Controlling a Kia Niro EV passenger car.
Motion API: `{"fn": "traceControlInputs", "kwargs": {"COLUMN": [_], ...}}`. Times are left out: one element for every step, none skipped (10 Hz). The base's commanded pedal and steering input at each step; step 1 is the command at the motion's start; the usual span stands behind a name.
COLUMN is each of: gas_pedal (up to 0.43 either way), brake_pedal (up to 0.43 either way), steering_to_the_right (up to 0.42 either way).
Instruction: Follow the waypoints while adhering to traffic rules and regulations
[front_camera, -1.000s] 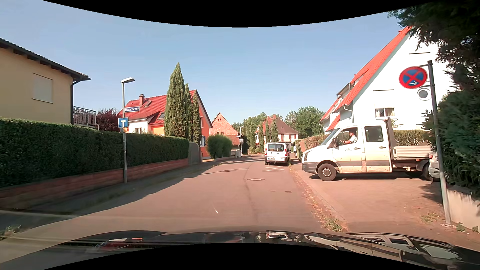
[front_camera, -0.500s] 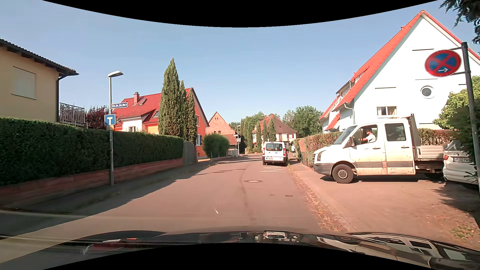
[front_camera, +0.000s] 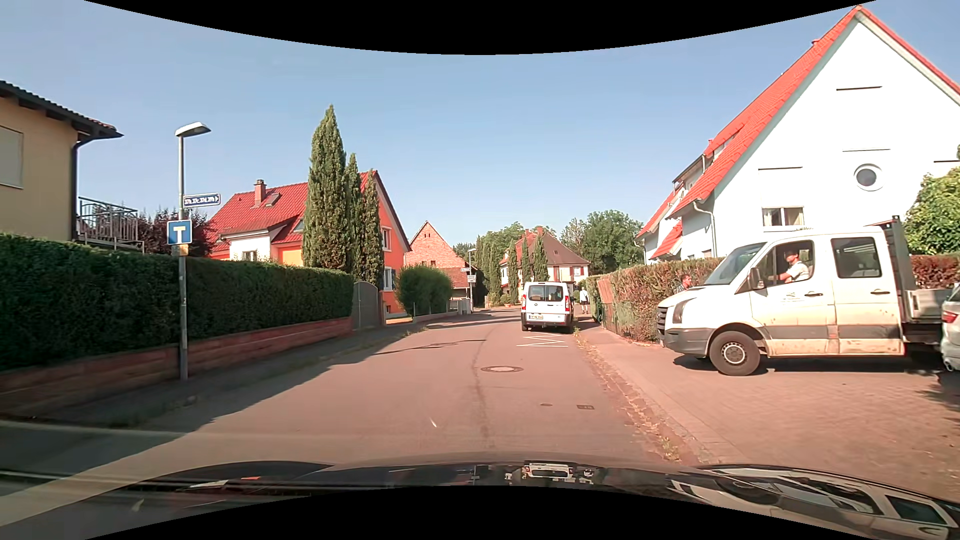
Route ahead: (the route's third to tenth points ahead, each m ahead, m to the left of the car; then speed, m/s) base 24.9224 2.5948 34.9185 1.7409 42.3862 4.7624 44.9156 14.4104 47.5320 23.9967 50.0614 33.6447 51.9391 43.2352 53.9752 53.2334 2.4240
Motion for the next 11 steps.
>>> {"fn": "traceControlInputs", "kwargs": {"gas_pedal": [0.189,0.177,0.177,0.177,0.177,0.177,0.177,0.177,0.177,0.177,0.177], "brake_pedal": [0.000,0.000,0.000,0.000,0.000,0.000,0.000,0.000,0.000,0.000,0.000], "steering_to_the_right": [0.005,-0.002,-0.010,-0.019,-0.025,-0.030,-0.032,-0.035,-0.038,-0.045,-0.053]}}
